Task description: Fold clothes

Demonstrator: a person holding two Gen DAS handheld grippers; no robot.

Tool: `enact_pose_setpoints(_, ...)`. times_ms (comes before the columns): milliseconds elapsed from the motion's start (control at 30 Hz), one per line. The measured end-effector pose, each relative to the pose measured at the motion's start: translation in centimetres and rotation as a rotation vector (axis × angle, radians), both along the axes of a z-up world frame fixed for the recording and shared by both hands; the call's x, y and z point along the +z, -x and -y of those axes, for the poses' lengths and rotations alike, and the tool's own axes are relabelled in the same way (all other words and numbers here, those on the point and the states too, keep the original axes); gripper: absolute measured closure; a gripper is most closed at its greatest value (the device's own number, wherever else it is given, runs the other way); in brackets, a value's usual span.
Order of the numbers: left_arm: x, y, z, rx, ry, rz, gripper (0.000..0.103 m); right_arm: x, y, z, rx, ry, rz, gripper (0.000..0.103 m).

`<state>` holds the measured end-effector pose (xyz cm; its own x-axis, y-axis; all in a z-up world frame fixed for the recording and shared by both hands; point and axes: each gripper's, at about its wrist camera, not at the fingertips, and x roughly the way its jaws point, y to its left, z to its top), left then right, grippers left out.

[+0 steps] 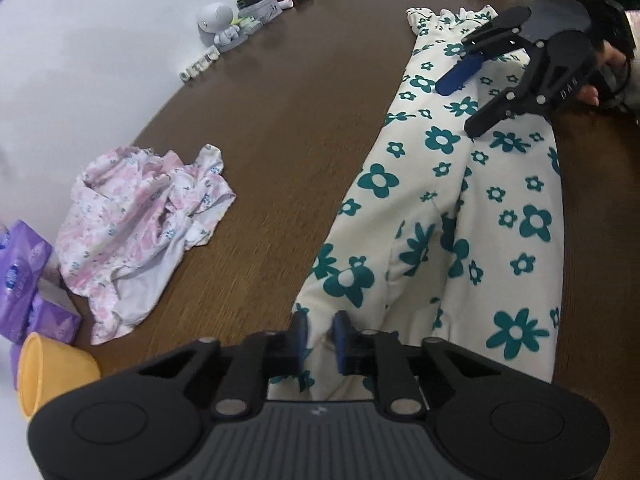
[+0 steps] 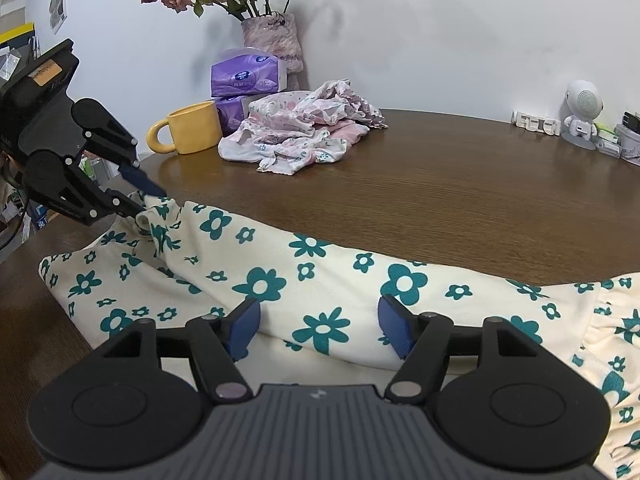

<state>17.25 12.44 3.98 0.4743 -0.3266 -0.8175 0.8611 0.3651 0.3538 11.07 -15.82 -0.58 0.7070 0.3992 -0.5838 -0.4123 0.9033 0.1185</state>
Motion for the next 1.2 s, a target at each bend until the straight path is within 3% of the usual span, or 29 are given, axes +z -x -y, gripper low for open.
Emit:
enact_pose_setpoints(267,-0.3,2.8,-2.2,0.094,0.086,0.133,0.097,0.0,0.0,-0.1,0.007,0.002,-0.001,0.033)
enact_pose_setpoints(367,-0.6,3.0,-3.3,0.141,0.137,0.122,0.095,0.0,0.0,0.0,0.008,-0.003,-0.002,0.033)
enact_pose_setpoints(467,-0.2,2.9,-4.0,0.196,0.184,0.118,0.081,0.0,0.0,0.0,0.009,-0.002,-0.002,0.032)
enact_pose_setpoints(533,1.0,2.9,-4.4,0.227,0.248,0.11,0.081,0.0,0.0,0.0,0.011,0.0,-0.002,0.032)
enact_pose_setpoints(633,2.6,3.7,-4.2,0.193,0.348,0.065,0.077,0.0,0.0,-0.1,0.012,0.0,-0.002,0.031)
enact_pose_setpoints(733,2.5,5.1,-2.2,0.073,0.297,0.059,0.077,0.0,0.0,0.0,0.012,-0.003,-0.003,0.031)
enact_pose_setpoints(767,2.0,5.5,-1.3,0.04,0.247,0.071,0.076,0.0,0.0,0.0,0.013,-0.002,-0.003,0.031)
enact_pose_setpoints(933,-0.2,5.0,1.0,-0.019,0.103,0.099,0.076,0.0,0.1,-0.2,0.019,0.009,-0.001,0.028)
enact_pose_setpoints(967,-0.4,4.8,1.3,-0.031,0.088,0.086,0.08,0.0,0.1,-0.3,0.019,0.011,-0.001,0.028)
enact_pose_setpoints(1033,-0.6,4.7,1.7,-0.048,0.056,0.055,0.098,0.0,0.1,-0.3,0.02,0.012,-0.001,0.028)
enact_pose_setpoints(1200,-0.4,6.5,1.3,-0.053,0.047,0.083,0.098,0.1,0.1,-0.2,0.02,0.005,-0.003,0.028)
